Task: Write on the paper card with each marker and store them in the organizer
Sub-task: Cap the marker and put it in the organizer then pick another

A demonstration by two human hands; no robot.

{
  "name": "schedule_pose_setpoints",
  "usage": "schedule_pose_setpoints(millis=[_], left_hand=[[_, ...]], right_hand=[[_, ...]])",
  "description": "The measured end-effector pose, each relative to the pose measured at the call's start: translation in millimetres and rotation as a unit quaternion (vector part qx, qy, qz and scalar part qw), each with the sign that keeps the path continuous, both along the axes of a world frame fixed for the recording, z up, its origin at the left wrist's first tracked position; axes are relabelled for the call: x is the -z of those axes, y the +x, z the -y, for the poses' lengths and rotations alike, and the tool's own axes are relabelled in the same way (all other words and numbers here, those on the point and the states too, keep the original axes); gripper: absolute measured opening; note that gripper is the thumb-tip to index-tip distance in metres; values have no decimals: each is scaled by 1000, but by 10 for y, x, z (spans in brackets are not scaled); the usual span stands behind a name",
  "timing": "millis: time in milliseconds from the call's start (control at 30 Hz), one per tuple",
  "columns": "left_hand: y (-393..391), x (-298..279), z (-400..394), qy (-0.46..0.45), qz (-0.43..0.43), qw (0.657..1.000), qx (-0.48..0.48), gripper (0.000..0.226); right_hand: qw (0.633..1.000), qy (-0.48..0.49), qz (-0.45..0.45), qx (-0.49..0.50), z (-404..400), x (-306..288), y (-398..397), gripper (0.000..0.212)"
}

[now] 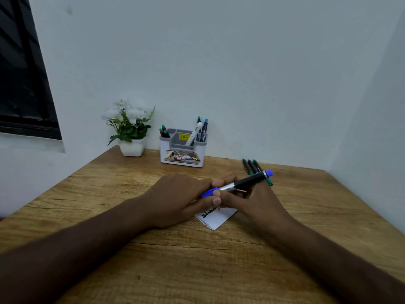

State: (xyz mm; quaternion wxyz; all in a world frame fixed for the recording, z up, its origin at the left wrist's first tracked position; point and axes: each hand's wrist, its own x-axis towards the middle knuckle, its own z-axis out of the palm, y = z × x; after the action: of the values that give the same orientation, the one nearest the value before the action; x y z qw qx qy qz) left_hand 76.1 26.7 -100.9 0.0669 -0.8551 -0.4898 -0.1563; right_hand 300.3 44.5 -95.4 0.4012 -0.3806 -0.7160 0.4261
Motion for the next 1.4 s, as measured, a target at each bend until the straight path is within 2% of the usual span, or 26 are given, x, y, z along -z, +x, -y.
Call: schedule_pose_setpoints(millis=[133, 267, 367, 400, 500, 600, 633, 733, 767, 900, 933, 1033, 1100, 1133, 1300, 1400], left_hand=[[-26, 21, -40, 7, -4, 1000, -10, 63], [-38, 33, -65, 5, 9, 1000, -10, 64], [-76, 32, -71, -7, 21, 1000, -6, 81], [-82, 35, -78, -8, 21, 1000, -7, 81], [-103, 55, -101, 4, 23, 1000, -4, 72], [-156, 102, -129, 7, 52, 998, 20, 43], [-155, 92, -124, 5, 59, 998, 22, 41], [-128, 51, -100, -9, 65, 998, 13, 69], [-125, 42, -97, -18, 71, 997, 16, 71], [-176, 85, -137, -19, 86, 995, 43, 30], [-191, 93, -148, -26, 86, 995, 46, 28], [-185, 112, -151, -4, 62, 997, 40, 52], [-164, 124, -159, -16, 48, 998, 27, 61], [-155, 136, -167, -27, 43, 998, 27, 61], [-151, 150, -213, -74, 52, 995, 47, 43], [-164, 143, -208, -70, 68, 993, 60, 45]], right_hand=[[983, -96, -144, -55, -24, -1, 22, 30], [973, -120, -182, -77, 5, -24, -9, 32], [967, -139, -198, -86, 32, -8, -49, 34], [965, -145, -199, -88, 40, 0, -61, 34], [956, -168, -220, -98, 23, 7, -60, 35], [937, -201, -259, -124, -16, -45, -1, 27], [934, -203, -261, -134, -29, -74, 19, 25], [952, -163, -232, -114, -96, -147, 95, 29], [958, -146, -229, -92, -126, -163, 119, 32], [973, -76, -219, 19, -231, -140, 182, 35], [976, -64, -205, 39, -244, -112, 180, 33], [981, -68, -173, 46, -267, -23, 154, 26], [986, -73, -145, 24, -254, 6, 153, 13], [989, -69, -131, 10, -246, 14, 158, 5], [999, -27, -22, 35, -241, 66, 168, 6], [999, -12, 38, 29, -260, 73, 132, 13]])
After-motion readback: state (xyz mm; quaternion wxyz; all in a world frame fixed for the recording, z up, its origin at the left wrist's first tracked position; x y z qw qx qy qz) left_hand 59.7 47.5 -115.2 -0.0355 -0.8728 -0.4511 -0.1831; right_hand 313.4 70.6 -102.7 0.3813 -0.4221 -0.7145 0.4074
